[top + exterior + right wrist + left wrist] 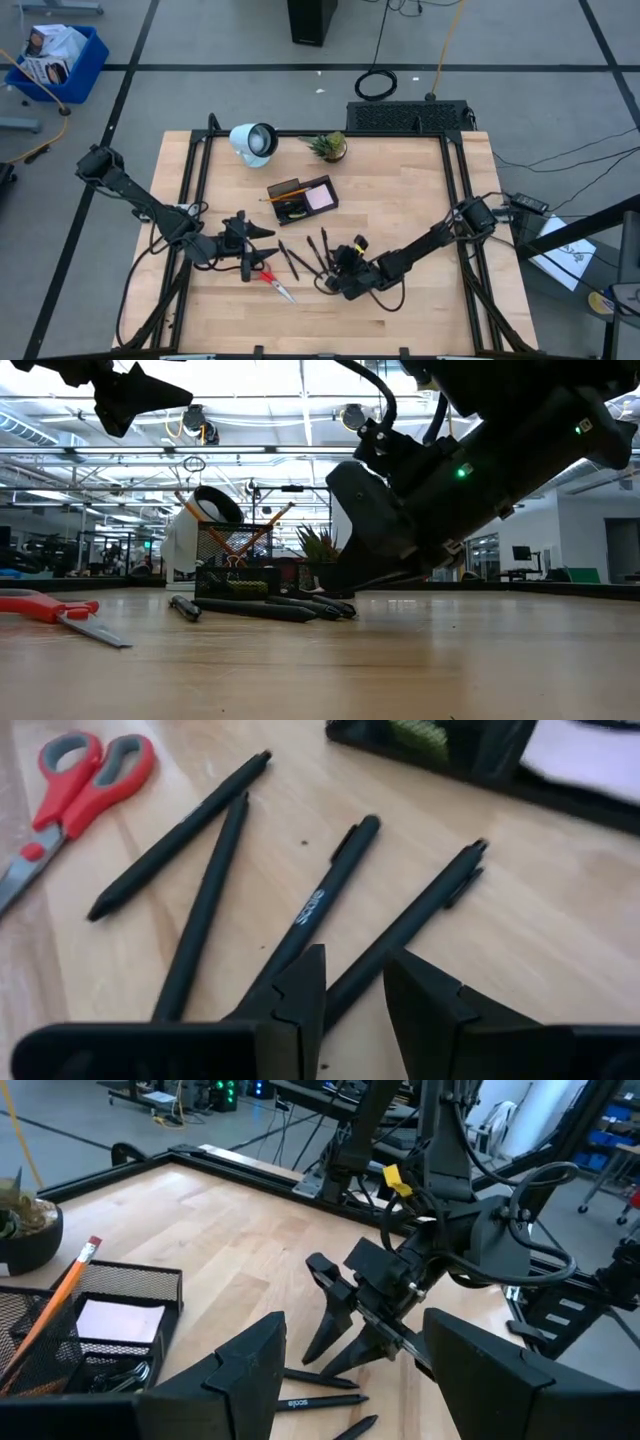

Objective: Pick and place office supplies into organizer
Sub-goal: Put the black pen into the black desk organizer

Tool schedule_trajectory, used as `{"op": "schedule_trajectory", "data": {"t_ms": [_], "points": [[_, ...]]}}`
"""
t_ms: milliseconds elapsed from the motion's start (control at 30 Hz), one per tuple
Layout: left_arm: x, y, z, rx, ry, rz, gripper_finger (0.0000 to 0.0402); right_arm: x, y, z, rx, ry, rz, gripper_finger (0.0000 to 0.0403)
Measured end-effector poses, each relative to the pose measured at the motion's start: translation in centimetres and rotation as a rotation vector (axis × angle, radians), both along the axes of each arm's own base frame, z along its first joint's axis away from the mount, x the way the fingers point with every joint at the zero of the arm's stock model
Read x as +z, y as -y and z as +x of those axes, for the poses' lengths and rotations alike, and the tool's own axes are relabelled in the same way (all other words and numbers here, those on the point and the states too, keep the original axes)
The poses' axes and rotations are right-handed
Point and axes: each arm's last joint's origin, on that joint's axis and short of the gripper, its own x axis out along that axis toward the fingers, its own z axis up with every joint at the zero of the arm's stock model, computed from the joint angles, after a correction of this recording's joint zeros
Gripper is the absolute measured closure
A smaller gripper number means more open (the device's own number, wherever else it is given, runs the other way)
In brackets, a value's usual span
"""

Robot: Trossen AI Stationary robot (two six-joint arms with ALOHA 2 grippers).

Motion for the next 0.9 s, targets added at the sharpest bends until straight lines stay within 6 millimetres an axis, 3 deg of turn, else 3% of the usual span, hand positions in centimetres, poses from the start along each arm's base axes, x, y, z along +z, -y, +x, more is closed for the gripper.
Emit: {"op": "schedule_trajectory", "data": {"t_ms": [533,900], "points": [[0.0,0.0,0.0,0.002,0.002,-0.003,0.0160,-1.4,0.4,-0.1,0.018,-0.096,0.085,0.0310],[0.0,0.0,0.0,0.002,0.003,-0.006,0.0160,-1.9,0.7,-0.6,0.130,-0.235,-0.044,0.0324]]}}
